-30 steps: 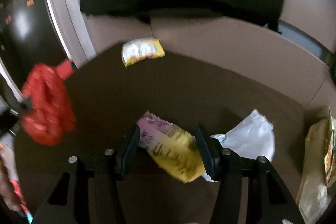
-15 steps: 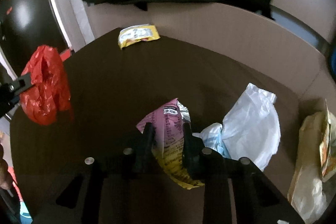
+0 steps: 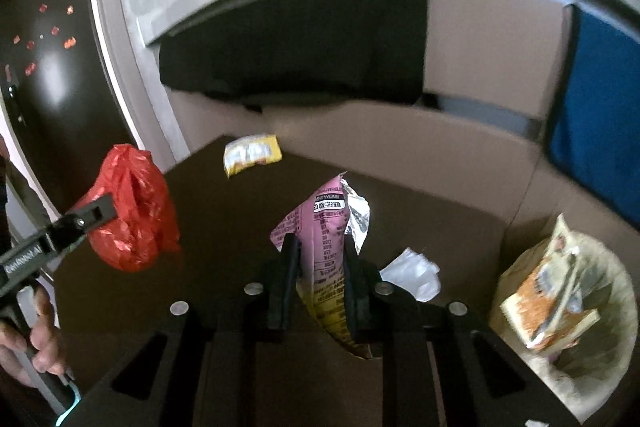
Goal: Collect trash
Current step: 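Grasp the pink candy wrapper with the right tool while the left tool holds the red bag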
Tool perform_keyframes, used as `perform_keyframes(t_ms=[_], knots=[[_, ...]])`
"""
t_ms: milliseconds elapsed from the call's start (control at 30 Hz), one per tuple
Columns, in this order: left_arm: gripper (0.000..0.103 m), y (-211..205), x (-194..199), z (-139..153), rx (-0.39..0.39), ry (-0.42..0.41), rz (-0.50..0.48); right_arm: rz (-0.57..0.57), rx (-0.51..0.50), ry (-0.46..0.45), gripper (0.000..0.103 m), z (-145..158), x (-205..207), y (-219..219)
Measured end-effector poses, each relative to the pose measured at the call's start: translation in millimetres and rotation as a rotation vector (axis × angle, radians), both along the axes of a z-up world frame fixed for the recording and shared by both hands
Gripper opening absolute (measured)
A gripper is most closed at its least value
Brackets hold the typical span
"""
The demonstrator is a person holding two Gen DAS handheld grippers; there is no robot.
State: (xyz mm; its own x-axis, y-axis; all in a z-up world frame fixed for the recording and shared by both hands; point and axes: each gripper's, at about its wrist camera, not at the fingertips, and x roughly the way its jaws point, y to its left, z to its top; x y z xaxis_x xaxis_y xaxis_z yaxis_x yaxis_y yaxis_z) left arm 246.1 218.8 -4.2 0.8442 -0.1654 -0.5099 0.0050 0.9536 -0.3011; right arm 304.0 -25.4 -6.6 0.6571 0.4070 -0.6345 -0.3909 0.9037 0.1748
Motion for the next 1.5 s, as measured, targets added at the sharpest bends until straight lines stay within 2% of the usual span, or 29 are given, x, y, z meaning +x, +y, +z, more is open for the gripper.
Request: perform_keyframes(t_ms=[233,533,733,900,1100,1500], knots=[[0.040,-56,4,36,0.067,-0.077,-0.069,-0.040,0.025,-0.076,0.018,33,-7,-53],[0.040,-158,7,85,0.152,-0.245,-0.171,-0.166,0.035,-0.175,0.018,66,-19,-142],[0.040,-216,8,106,0.162,-0.320,-0.255,-0.233,0.011,-0.227,0.018,84,-27,-188],[0.040,-252,13,113,0.163,-0.329,-0.311,-0.274,-0.001,-0.262,0.019,96,-37,-215],[0.040,-287,20,107,0.163,-0.311,-0.366,-0.319,0.004,-0.274,0.019,101,-43,-243],[0.040,-326,29,76,0.167,-0.245,-0.449,-0.376,0.024,-0.231,0.020,79,-41,-278]])
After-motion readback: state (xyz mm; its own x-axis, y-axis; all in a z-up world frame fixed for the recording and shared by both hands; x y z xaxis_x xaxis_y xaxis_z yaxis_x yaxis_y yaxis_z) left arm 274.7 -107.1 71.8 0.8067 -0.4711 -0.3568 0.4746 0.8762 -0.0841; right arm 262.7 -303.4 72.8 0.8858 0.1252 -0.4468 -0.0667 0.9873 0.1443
